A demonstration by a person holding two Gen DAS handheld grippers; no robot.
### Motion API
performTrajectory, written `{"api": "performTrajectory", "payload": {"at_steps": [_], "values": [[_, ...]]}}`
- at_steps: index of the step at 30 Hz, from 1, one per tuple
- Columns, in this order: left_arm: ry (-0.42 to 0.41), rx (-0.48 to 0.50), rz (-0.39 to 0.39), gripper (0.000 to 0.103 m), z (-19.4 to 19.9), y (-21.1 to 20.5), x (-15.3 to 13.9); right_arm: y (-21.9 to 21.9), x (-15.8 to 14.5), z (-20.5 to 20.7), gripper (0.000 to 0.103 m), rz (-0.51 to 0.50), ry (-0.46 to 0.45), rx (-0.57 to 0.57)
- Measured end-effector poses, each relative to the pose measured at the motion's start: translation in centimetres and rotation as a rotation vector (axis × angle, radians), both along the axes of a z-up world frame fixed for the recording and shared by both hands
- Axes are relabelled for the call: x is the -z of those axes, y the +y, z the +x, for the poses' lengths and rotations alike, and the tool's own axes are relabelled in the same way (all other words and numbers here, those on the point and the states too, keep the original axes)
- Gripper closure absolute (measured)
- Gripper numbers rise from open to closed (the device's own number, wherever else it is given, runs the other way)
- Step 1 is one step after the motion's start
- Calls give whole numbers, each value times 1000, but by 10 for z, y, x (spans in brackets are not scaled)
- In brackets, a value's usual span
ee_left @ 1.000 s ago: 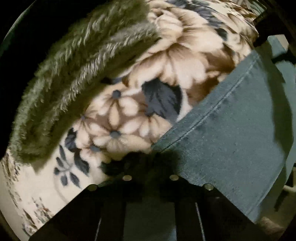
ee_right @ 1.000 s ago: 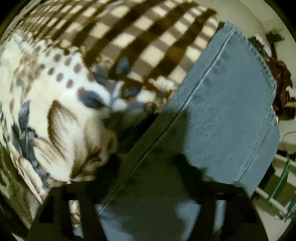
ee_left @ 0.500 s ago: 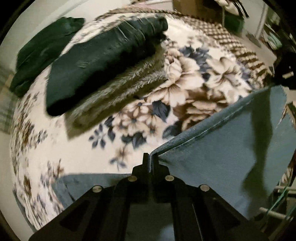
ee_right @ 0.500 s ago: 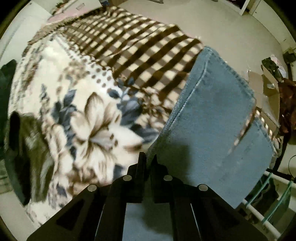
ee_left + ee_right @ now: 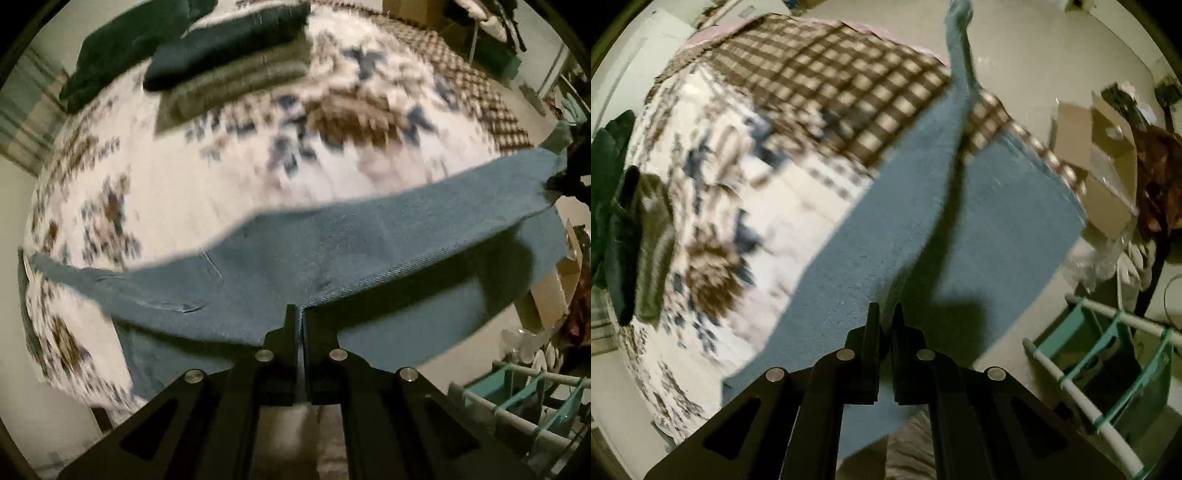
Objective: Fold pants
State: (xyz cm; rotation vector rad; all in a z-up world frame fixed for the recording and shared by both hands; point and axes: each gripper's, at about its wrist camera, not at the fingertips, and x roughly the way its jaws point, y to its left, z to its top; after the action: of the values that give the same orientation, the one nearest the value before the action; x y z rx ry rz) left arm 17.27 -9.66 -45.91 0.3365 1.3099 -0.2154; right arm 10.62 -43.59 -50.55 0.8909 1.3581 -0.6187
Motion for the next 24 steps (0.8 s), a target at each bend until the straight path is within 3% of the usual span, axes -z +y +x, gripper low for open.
{"api": "performTrajectory", "payload": {"at_steps": [4, 7, 8, 9, 10, 11, 12, 14, 16, 21, 24], "values": [[58, -25, 23, 102, -22, -4, 35, -2, 26, -29, 98, 17, 29, 2], [140, -94, 55, 95, -28, -1, 61, -5, 58, -50, 96, 66, 62, 1], [153, -115, 45, 94, -29, 1, 64, -8, 67, -57, 86, 105, 62, 15], [157, -134, 25, 91, -31, 3, 64, -13, 78, -70, 67, 153, 61, 27], [150, -148, -3, 88, -33, 3, 60, -18, 81, -81, 56, 162, 54, 38], [140, -156, -23, 80, -34, 2, 56, -23, 81, -88, 42, 160, 40, 47], [127, -164, -50, 74, -35, 1, 50, -29, 78, -98, 41, 155, 13, 57], [111, -166, -104, 48, -34, -9, 39, -44, 68, -116, 41, 126, -20, 69], [83, -163, -142, 35, -29, -22, 31, -68, 57, -132, 41, 88, -58, 122], [48, -127, -204, 35, 1, -76, 35, -130, 48, -153, 41, 46, -143, 305], [38, -113, -217, 35, 18, -106, 45, -168, 56, -159, 41, 6, -148, 408]]}}
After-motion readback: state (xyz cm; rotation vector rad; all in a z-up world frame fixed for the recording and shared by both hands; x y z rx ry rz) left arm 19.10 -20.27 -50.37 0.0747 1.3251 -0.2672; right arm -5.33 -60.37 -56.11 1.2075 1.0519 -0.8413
